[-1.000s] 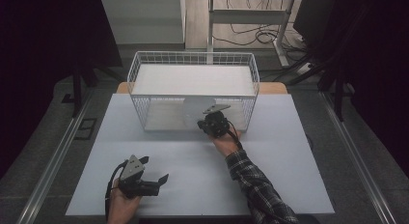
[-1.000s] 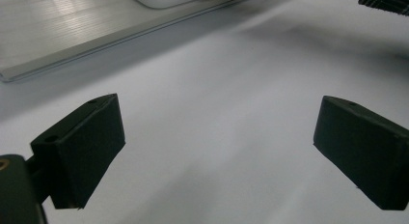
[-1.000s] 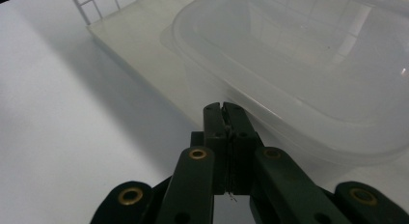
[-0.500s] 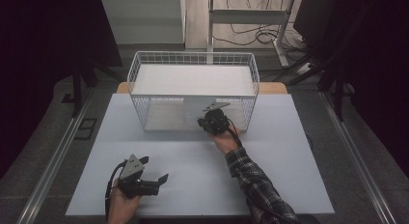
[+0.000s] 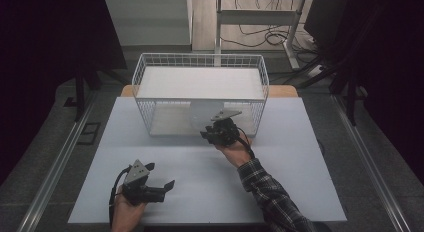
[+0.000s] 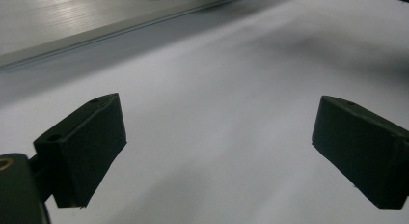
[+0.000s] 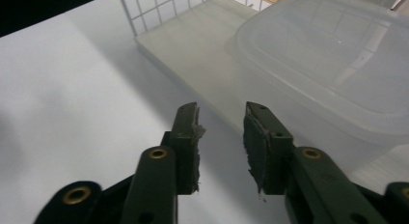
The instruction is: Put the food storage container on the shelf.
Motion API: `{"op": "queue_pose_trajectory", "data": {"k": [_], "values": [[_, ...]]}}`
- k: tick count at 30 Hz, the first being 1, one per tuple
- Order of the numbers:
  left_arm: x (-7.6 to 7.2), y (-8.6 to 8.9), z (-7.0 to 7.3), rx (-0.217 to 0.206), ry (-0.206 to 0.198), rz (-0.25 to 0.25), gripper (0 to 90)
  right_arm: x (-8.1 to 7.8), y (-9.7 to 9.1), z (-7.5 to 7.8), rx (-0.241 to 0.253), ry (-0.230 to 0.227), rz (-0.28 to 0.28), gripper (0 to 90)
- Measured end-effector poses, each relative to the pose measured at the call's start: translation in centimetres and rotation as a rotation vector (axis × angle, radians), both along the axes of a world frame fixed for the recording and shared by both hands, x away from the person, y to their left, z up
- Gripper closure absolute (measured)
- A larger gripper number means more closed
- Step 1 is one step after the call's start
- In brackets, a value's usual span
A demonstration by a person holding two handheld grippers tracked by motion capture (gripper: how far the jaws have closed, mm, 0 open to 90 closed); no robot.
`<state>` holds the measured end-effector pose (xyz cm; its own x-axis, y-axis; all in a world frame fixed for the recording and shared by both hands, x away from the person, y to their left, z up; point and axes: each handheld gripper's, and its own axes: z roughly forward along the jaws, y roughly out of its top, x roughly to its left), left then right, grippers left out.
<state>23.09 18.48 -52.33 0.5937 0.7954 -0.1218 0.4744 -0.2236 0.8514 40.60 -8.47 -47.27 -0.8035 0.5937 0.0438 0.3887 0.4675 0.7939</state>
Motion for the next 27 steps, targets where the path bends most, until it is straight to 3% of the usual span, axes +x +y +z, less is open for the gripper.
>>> {"op": "queue_pose_trajectory", "data": {"k": [10,27], "values": [[0.0,-0.1,-0.1,0.001,0.009,-0.002,5.2,-1.6,-1.1,0.0,0.017,0.004,0.006,49.0],[0.0,-0.2,-0.1,0.013,0.014,-0.004,5.6,-3.7,-2.7,-0.1,0.002,-0.026,0.031,22.1]]}}
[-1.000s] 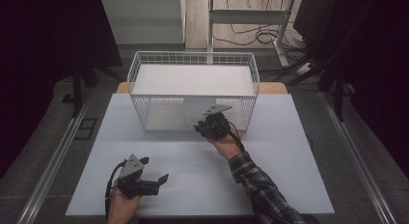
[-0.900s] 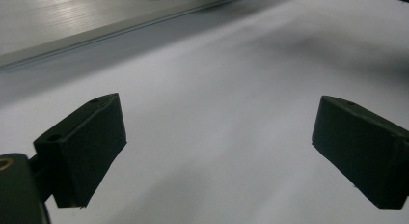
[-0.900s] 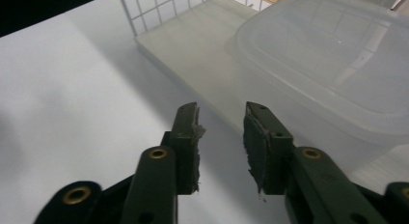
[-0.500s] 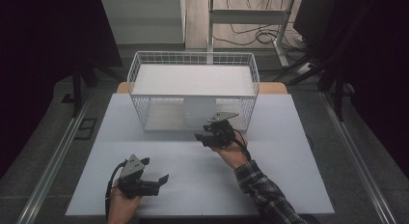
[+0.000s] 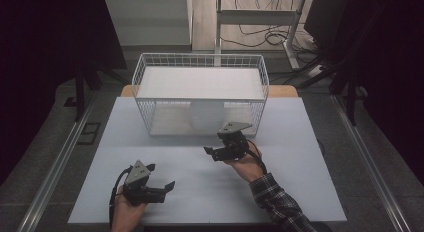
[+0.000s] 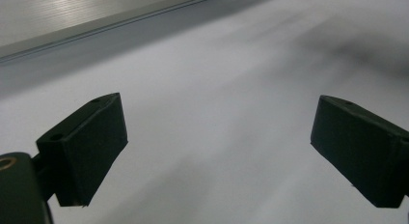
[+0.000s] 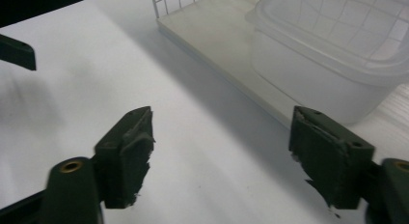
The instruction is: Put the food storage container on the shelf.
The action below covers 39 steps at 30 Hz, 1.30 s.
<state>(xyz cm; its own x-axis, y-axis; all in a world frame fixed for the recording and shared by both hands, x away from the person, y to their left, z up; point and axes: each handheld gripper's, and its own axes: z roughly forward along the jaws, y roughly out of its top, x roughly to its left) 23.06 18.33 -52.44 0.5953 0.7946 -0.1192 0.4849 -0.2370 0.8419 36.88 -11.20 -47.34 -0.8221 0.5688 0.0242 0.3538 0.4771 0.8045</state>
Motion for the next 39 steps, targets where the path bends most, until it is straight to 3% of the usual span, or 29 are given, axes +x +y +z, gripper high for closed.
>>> {"op": "queue_pose_trajectory", "data": {"k": [4,14,27,39], "values": [[0.0,0.0,0.1,0.0,-0.003,0.0,5.5,-0.9,-0.8,-0.1,0.005,-0.003,0.006,13.6],[-0.1,0.1,0.2,-0.007,0.0,-0.008,5.6,-3.0,-3.3,0.0,0.034,0.006,0.001,5.3],[-0.2,0.3,0.3,-0.016,-0.002,0.0,5.3,-5.5,-5.8,0.2,0.04,-0.009,-0.017,2.6],[-0.5,0.4,0.5,0.009,-0.026,0.008,4.7,-7.8,-10.3,-0.1,0.062,-0.016,-0.087,3.1]]}}
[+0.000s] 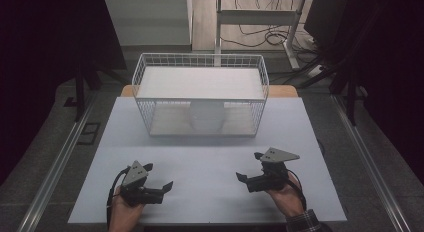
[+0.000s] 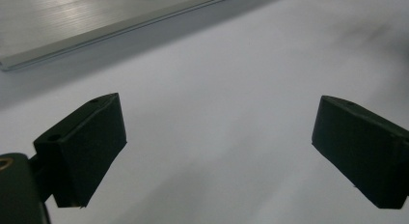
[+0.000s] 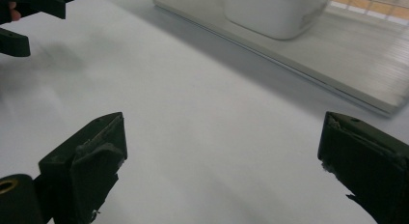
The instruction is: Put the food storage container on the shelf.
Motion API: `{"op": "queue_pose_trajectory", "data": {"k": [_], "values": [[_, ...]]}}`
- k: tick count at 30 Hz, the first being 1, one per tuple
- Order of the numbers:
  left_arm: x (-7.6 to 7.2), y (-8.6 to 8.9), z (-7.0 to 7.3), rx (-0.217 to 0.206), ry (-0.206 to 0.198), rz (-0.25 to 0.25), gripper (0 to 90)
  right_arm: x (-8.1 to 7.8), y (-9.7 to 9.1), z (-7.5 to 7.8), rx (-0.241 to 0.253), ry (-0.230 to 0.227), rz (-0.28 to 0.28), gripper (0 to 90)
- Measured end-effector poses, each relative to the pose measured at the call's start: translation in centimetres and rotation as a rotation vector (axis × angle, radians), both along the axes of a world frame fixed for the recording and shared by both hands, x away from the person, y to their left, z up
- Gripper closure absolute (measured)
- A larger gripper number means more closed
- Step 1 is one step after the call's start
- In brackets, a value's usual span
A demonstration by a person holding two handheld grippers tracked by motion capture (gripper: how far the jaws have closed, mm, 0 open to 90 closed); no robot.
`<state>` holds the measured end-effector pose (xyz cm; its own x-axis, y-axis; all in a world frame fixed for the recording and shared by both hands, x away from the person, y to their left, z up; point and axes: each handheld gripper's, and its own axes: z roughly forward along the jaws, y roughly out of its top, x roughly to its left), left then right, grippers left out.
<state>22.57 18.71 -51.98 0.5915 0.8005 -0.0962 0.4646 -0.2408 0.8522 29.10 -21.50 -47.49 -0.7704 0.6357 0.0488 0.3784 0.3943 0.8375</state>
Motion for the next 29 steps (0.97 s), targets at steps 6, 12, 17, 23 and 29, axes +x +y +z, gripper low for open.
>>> {"op": "queue_pose_trajectory", "data": {"k": [6,12,17,23,29], "values": [[-0.3,0.3,0.0,0.009,-0.01,0.005,4.1,-1.1,-2.2,-0.4,0.014,-0.005,-0.046,3.1],[-0.3,0.4,-0.3,0.01,0.008,-0.001,3.1,-2.1,-3.8,-1.0,-0.003,-0.016,-0.088,3.0],[0.0,0.2,-0.7,0.02,0.037,-0.009,2.5,-2.7,-5.0,-2.1,-0.028,0.021,-0.12,1.0],[0.4,0.0,-1.1,0.033,0.07,-0.023,2.0,-2.7,-5.1,-3.1,-0.089,0.077,-0.133,0.0],[0.6,-0.1,-1.2,0.038,0.082,-0.022,1.4,-2.8,-4.8,-3.4,-0.124,0.078,-0.132,0.0]]}}
